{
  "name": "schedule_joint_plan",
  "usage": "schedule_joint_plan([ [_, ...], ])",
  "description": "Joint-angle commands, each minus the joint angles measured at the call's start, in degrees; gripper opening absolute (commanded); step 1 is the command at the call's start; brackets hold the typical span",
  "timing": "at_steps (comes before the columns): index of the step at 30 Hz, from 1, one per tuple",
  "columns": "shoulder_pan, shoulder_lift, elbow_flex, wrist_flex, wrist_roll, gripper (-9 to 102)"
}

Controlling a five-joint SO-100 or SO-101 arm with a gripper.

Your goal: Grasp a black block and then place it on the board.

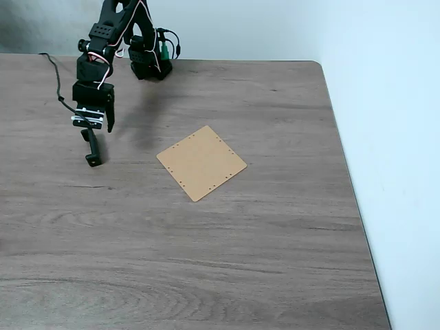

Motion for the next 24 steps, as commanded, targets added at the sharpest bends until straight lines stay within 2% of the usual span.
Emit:
schedule_joint_plan([
  [1,1.58,-0.18,-3.52,0.97,-3.08,21],
  [24,6.77,-10.63,-9.23,1.32,-11.16,20],
])
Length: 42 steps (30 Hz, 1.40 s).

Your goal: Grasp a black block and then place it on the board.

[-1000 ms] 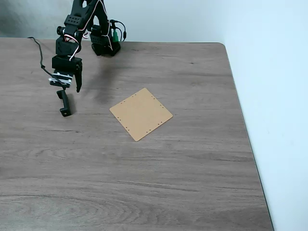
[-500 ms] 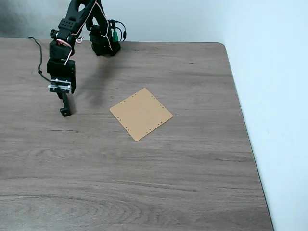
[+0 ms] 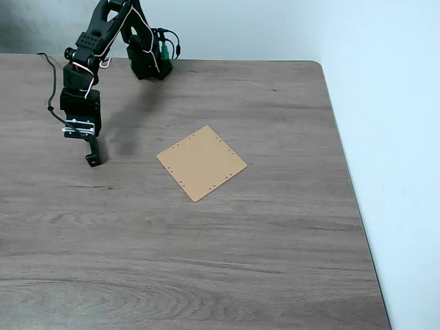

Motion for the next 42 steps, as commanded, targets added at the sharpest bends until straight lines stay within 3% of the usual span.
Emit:
schedule_joint_plan([
  [1,1.32,0.97,-2.11,0.7,-1.49,20],
  [30,2.99,-8.79,-8.35,1.49,-2.72,18],
  [39,2.9,-11.87,-10.55,0.79,-2.2,12],
  [42,2.81,-12.48,-10.9,0.53,-1.85,3],
])
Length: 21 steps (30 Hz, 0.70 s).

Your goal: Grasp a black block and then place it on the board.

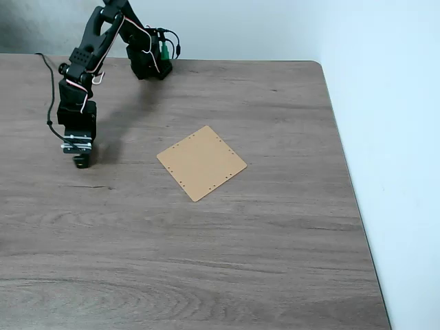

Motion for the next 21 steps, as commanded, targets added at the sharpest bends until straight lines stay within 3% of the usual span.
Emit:
schedule_joint_plan([
  [1,0.35,0.7,-2.64,-0.35,0.0,1],
  [14,-0.53,0.26,-5.27,1.58,2.55,0],
  [21,-5.36,7.82,-6.24,7.12,12.74,0],
])
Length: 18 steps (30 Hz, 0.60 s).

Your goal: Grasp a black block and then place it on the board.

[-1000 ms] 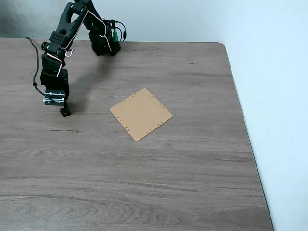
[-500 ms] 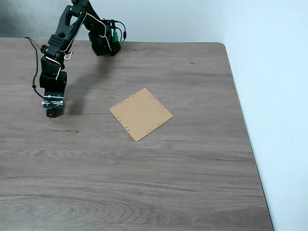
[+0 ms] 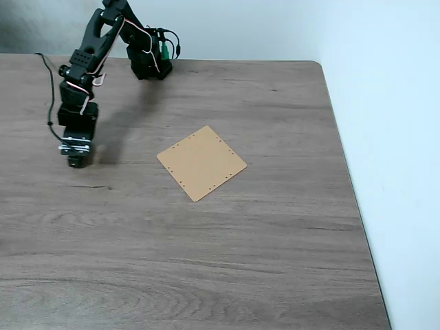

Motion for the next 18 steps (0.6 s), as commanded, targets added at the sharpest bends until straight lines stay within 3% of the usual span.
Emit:
schedule_joint_plan([
  [1,-3.34,8.96,-2.37,2.29,4.75,0],
  [18,-33.22,23.64,4.04,-0.35,50.36,0],
])
